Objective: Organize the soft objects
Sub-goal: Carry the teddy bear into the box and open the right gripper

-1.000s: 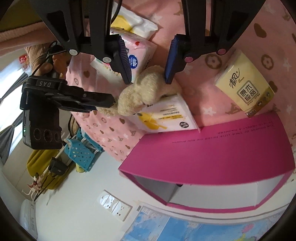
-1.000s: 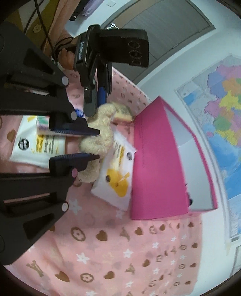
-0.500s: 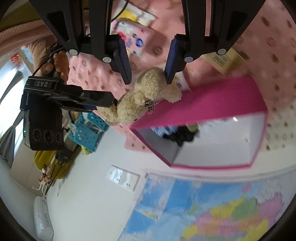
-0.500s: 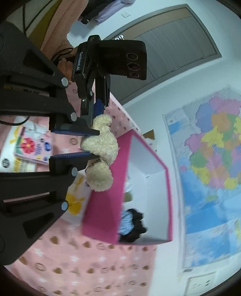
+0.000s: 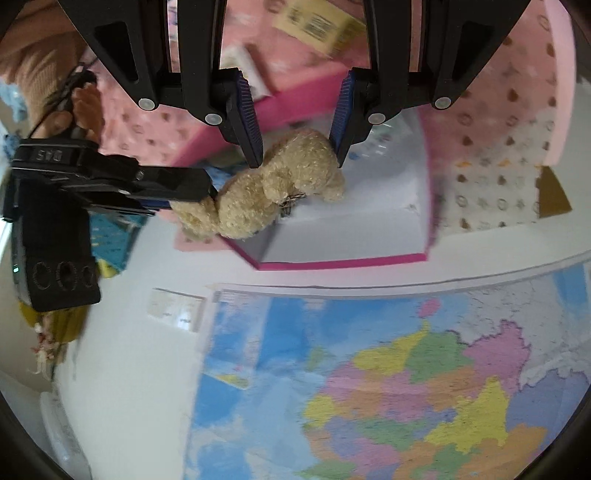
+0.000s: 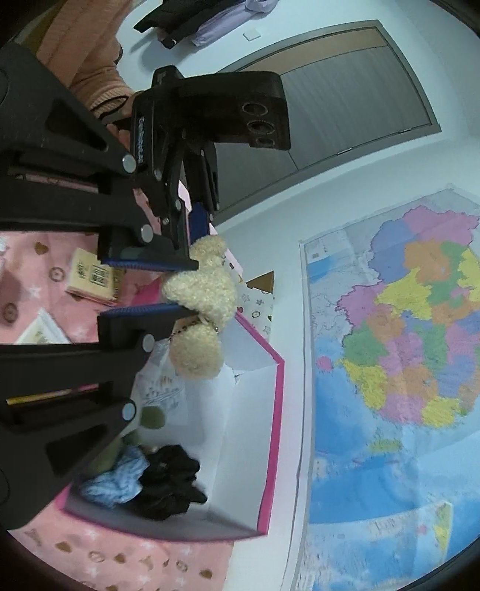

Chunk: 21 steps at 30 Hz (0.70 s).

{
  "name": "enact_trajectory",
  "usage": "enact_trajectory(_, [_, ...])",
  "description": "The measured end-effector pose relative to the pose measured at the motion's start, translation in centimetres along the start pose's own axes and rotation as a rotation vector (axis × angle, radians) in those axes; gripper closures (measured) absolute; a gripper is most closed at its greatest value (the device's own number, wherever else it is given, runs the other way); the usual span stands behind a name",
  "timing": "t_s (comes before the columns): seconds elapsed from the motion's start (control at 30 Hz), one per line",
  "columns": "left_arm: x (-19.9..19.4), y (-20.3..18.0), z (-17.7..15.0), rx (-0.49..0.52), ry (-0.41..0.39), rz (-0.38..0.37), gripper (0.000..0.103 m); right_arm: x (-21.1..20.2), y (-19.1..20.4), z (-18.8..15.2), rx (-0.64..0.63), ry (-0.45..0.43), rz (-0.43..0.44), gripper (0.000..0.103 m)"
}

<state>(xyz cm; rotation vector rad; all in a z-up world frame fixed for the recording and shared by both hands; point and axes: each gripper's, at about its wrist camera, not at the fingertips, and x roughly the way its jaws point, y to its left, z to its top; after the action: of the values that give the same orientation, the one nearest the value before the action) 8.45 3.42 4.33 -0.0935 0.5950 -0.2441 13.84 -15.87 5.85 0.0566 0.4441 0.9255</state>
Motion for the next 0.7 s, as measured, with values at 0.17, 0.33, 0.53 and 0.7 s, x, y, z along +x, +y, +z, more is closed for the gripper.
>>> enact_trajectory(0.17, [2.0, 2.2, 0.1, -0.017, 0.035, 0.063, 0.067, 3.8, -1.7, -0.3, 0.027, 0.073, -0.011, 0.085])
enact_trajectory(0.33, [3.5, 3.4, -0.3, -0.029, 0.071, 0.107, 0.067, 7.0, -3.7, -1.5, 0.071, 0.161, -0.064, 0.083])
enact_trajectory(0.53, [3.0, 3.3, -0.9, -0.021, 0.061, 0.138, 0.067, 6.6, -4.8, -2.6, 0.107, 0.181, -0.110, 0.078])
enact_trajectory(0.7, [1.7, 3.3, -1.1, -0.038, 0.027, 0.127, 0.065, 3.8, -4.8, -3.0, 0.122, 0.146, -0.122, 0.074])
